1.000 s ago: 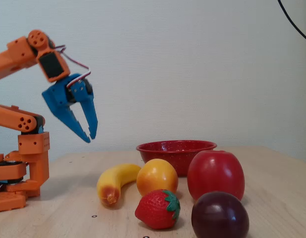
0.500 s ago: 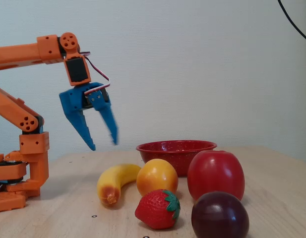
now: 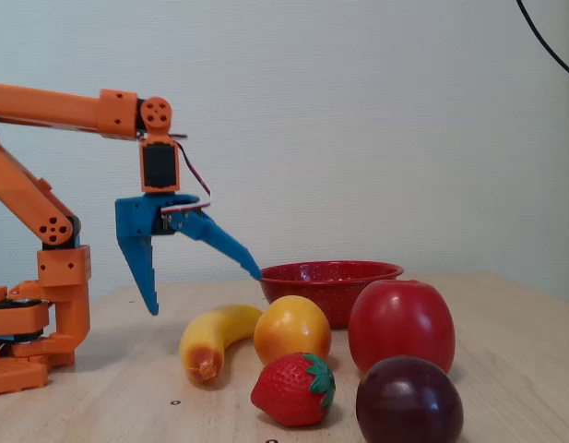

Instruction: Put the banana in the red bowl.

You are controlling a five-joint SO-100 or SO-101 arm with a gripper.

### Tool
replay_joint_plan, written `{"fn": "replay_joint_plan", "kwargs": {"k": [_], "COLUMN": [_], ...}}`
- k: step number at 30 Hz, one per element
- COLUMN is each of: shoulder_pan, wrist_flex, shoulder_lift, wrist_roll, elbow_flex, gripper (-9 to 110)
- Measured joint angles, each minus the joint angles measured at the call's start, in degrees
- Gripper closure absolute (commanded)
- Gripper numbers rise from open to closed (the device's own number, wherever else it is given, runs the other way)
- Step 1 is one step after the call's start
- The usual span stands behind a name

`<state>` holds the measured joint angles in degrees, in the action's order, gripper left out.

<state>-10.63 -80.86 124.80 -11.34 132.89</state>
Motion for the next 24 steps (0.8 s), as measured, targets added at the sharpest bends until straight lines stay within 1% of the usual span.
{"fn": "replay_joint_plan", "kwargs": {"k": [7, 10, 11, 15, 18, 24], "shoulder_pan": [-0.2, -0.3, -0.2, -0.3, -0.2, -0.2], "wrist_flex": [3.7, 3.8, 3.8, 3.8, 3.8, 3.8], "shoulder_lift": [-9.2, -13.6, -14.8, -18.7, -20.5, -24.1], "wrist_roll": [0.0, -0.2, -0.3, -0.6, -0.7, -0.7], "elbow_flex": [0.0, -0.4, -0.6, -1.8, -1.8, -4.7], "gripper": [39, 38, 35, 34, 25, 25]}}
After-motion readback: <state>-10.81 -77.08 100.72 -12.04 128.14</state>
